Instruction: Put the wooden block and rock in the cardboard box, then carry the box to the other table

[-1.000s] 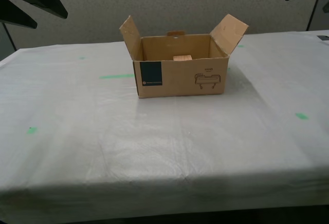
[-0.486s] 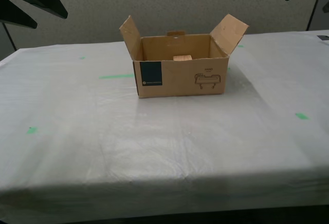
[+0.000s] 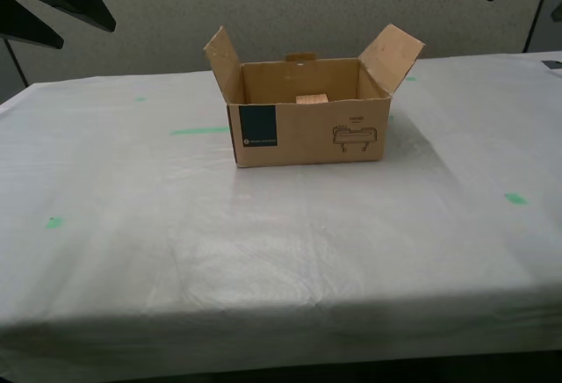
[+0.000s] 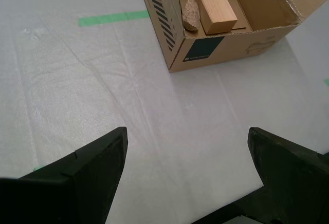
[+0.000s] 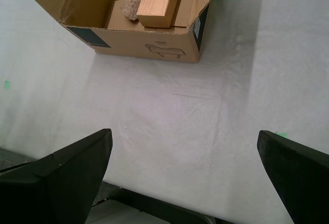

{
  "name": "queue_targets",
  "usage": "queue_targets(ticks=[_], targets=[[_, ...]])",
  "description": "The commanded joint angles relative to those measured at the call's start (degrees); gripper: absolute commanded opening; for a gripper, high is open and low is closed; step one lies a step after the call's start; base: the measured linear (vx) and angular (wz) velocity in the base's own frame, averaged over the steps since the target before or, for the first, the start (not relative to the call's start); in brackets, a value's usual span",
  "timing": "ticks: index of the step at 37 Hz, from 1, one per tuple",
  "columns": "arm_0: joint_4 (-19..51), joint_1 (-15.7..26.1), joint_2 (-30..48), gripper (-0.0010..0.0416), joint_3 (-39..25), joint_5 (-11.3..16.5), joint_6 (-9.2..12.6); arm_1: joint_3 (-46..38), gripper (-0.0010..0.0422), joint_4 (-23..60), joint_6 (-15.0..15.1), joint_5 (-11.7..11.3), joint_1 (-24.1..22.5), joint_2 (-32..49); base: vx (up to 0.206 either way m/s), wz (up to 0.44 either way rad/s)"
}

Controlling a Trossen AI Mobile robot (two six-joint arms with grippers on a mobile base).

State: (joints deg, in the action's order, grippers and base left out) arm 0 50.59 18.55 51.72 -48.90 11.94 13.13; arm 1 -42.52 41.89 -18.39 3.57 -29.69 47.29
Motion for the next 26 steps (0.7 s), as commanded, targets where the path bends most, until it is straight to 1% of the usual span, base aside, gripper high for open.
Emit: queue_targets(ticks=[1, 26], targets=[[0.0, 0.0, 0.0, 0.0394, 0.0, 0.0, 0.2, 0.0, 0.0318, 0.0, -0.1, 0.1, 0.0, 0.0, 0.0, 0.0], [0.0, 0.0, 0.0, 0.0394, 0.0, 0.0, 0.2, 0.0, 0.0318, 0.0, -0.1, 0.1, 0.0, 0.0, 0.0, 0.0]])
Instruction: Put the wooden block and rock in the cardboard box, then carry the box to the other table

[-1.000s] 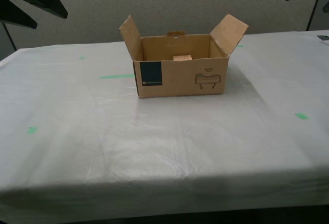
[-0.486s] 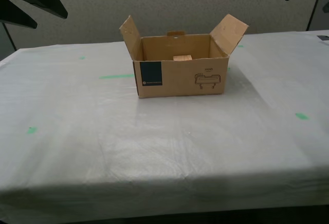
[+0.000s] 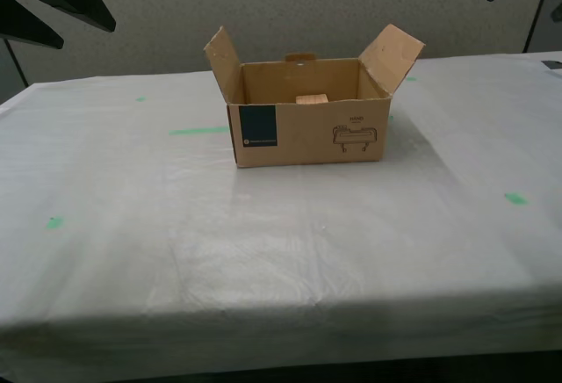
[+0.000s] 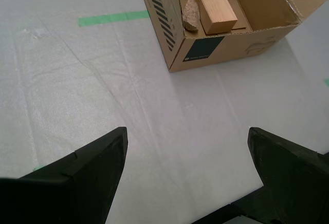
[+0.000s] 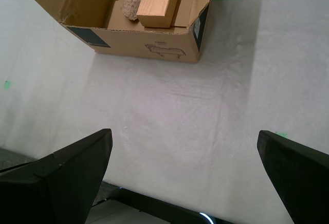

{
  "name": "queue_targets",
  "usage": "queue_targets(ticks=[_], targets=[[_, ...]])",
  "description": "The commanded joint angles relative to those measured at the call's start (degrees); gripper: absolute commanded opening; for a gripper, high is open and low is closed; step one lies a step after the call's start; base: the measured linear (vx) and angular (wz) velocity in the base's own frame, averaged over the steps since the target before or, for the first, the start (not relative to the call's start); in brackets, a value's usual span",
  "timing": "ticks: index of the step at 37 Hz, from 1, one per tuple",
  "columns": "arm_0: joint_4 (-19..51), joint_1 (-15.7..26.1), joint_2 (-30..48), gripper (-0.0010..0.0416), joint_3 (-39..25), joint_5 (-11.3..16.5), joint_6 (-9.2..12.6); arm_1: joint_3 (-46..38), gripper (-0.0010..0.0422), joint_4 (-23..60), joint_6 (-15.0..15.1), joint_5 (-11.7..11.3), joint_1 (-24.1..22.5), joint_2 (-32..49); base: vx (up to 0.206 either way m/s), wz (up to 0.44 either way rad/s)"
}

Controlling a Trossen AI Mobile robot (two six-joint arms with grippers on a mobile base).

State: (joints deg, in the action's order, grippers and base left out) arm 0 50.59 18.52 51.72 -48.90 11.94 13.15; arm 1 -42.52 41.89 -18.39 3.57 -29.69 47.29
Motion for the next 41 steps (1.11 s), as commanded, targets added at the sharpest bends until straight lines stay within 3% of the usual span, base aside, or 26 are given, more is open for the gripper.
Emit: queue_targets(ticks=[1, 41], targets=[[0.0, 0.0, 0.0, 0.0394, 0.0, 0.0, 0.2, 0.0, 0.0318, 0.0, -0.1, 0.1, 0.0, 0.0, 0.0, 0.0], [0.0, 0.0, 0.0, 0.0394, 0.0, 0.0, 0.2, 0.0, 0.0318, 0.0, -0.1, 0.1, 0.0, 0.0, 0.0, 0.0]])
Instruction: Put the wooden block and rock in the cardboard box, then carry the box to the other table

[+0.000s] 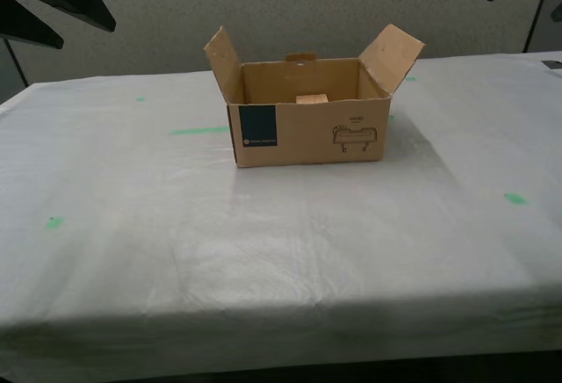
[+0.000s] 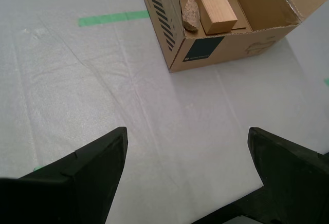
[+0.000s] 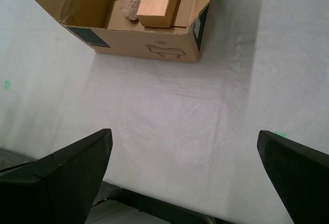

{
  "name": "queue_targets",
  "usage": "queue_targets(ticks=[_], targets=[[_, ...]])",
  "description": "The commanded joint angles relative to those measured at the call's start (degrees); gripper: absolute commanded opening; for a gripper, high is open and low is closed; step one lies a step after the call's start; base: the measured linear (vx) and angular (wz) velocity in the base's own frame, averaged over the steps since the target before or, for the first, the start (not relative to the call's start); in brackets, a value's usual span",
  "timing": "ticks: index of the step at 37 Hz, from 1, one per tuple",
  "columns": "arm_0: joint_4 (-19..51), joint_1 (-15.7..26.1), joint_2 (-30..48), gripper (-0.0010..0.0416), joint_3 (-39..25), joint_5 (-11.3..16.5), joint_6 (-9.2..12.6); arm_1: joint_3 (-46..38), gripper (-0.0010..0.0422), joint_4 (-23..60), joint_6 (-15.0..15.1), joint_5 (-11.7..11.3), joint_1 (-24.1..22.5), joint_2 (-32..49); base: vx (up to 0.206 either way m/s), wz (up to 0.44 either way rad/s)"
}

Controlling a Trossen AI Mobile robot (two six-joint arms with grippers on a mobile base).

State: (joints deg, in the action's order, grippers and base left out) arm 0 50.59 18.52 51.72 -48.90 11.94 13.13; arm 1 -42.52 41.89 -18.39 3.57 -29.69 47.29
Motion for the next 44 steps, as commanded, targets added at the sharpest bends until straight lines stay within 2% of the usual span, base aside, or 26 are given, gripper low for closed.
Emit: queue_targets(ticks=[1, 44], targets=[[0.0, 0.0, 0.0, 0.0394, 0.0, 0.0, 0.2, 0.0, 0.0318, 0.0, -0.1, 0.1, 0.0, 0.0, 0.0, 0.0], [0.0, 0.0, 0.0, 0.0394, 0.0, 0.0, 0.2, 0.0, 0.0318, 0.0, -0.1, 0.1, 0.0, 0.0, 0.0, 0.0]])
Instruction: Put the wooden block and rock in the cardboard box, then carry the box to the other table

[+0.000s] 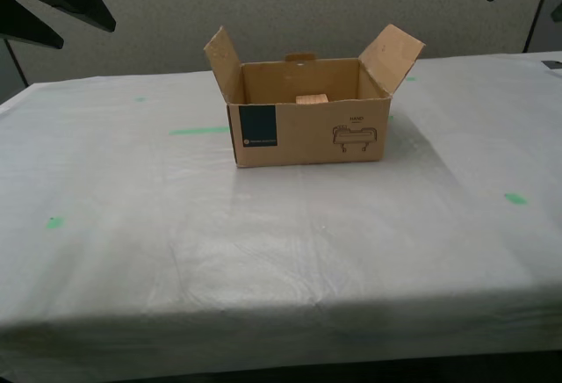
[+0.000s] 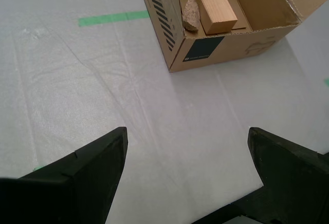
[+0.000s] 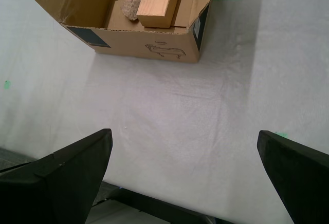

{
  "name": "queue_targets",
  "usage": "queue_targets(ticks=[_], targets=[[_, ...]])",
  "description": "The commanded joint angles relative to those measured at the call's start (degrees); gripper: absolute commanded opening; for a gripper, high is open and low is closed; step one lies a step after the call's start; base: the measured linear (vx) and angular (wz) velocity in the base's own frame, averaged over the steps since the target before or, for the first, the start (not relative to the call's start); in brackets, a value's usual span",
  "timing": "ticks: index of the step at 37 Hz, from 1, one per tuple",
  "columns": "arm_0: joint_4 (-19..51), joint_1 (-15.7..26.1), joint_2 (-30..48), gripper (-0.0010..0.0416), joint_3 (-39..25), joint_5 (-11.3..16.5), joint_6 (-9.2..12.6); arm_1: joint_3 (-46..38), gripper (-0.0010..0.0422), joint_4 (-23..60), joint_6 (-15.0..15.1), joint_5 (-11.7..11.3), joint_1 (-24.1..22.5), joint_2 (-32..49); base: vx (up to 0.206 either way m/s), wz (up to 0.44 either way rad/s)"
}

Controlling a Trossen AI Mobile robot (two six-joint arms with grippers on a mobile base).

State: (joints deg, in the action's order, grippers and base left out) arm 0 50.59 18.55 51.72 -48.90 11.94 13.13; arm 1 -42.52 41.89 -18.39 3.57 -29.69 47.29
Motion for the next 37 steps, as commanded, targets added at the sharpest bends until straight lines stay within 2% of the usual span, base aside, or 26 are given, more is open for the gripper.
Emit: queue_targets(ticks=[1, 37], targets=[[0.0, 0.0, 0.0, 0.0394, 0.0, 0.0, 0.2, 0.0, 0.0318, 0.0, -0.1, 0.1, 0.0, 0.0, 0.0, 0.0], [0.0, 0.0, 0.0, 0.0393, 0.0, 0.0, 0.2, 0.0, 0.0318, 0.0, -0.1, 0.1, 0.0, 0.0, 0.0, 0.0]])
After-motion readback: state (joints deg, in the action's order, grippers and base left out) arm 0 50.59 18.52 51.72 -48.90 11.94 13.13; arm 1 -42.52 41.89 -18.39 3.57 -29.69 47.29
